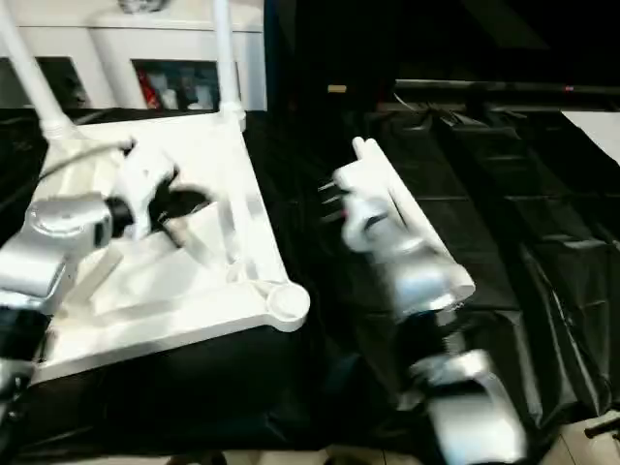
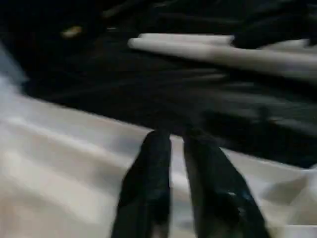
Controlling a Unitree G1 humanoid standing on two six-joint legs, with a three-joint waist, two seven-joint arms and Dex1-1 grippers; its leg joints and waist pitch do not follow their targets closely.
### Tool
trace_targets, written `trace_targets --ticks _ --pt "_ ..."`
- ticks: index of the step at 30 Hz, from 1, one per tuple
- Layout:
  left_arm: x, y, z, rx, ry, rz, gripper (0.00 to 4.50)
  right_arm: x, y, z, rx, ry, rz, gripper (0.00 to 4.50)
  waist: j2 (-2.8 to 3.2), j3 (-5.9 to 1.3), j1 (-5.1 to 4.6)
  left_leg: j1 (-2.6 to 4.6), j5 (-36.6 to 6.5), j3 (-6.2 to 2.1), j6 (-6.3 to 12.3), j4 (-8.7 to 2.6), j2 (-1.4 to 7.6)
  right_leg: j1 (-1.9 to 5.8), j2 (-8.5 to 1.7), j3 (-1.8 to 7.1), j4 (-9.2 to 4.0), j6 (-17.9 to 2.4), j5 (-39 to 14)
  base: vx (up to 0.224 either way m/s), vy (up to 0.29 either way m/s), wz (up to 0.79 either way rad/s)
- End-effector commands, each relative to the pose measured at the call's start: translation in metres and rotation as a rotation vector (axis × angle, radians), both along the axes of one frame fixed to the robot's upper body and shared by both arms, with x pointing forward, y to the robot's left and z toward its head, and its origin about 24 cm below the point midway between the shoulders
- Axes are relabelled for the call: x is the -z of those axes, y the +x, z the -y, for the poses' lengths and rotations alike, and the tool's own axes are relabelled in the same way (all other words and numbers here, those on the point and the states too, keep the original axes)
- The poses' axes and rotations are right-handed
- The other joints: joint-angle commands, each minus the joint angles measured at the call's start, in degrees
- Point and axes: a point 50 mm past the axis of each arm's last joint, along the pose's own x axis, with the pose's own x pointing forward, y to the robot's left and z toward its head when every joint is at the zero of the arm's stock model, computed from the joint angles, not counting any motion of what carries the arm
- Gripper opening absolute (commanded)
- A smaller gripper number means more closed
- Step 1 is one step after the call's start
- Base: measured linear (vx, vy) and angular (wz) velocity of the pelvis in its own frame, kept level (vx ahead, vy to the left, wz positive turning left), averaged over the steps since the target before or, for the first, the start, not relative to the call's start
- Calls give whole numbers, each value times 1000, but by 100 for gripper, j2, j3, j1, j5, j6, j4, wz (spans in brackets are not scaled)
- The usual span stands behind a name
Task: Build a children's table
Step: Rotate table base, then pick table leg
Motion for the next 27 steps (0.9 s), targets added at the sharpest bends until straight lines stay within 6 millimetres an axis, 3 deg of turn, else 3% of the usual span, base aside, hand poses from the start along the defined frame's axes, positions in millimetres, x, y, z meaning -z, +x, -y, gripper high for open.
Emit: trace_targets --ticks 1,2,6,7,12,13,18,24,27 --pt "6 -12 12 102 10 -65 120 -6 2 9 28 -42 -53 113 62 -422 -15 149 -1556 -96 -290 -380 135 293 -316 257 -420 -959 -1539 0 0 0" --pt "8 -15 14 125 14 -78 120 -7 2 12 36 -52 -71 113 45 -426 -7 151 -1456 -92 -272 -375 139 288 -311 258 -415 -939 -1497 0 0 0" --pt "11 -26 20 207 37 -117 148 -8 4 22 66 -37 -139 143 54 -432 -19 139 -1378 -86 -264 -359 127 281 -302 258 -407 -952 -1398 0 0 0" --pt "10 -28 21 217 32 -125 158 -7 4 24 68 -33 -161 154 88 -426 -34 146 -1437 -85 -296 -357 123 274 -293 255 -415 -951 -1394 0 0 0" --pt "5 -31 22 231 47 -134 185 -2 3 33 89 -96 -263 179 77 -435 -34 140 -1369 -87 -314 -346 122 292 -281 248 -393 -1030 -1202 0 0 0" --pt "4 -31 22 232 52 -133 206 -2 3 35 92 -102 -278 207 86 -441 -26 148 -1354 -86 -318 -343 119 293 -279 247 -389 -1030 -1185 0 0 0" --pt "3 -36 23 251 67 -149 227 -8 7 42 143 -106 -262 239 73 -444 -6 138 -1267 -81 -321 -334 121 299 -290 249 -372 -1051 -1122 0 0 0" --pt "4 -39 22 258 82 -164 294 -12 8 44 139 -101 -281 299 76 -437 3 143 -1313 -81 -333 -336 123 295 -282 245 -378 -1011 -1192 0 0 0" --pt "4 -40 22 259 83 -166 303 -11 7 45 137 -103 -290 303 73 -437 13 140 -1316 -80 -341 -335 118 297 -282 246 -382 -999 -1204 0 0 0"
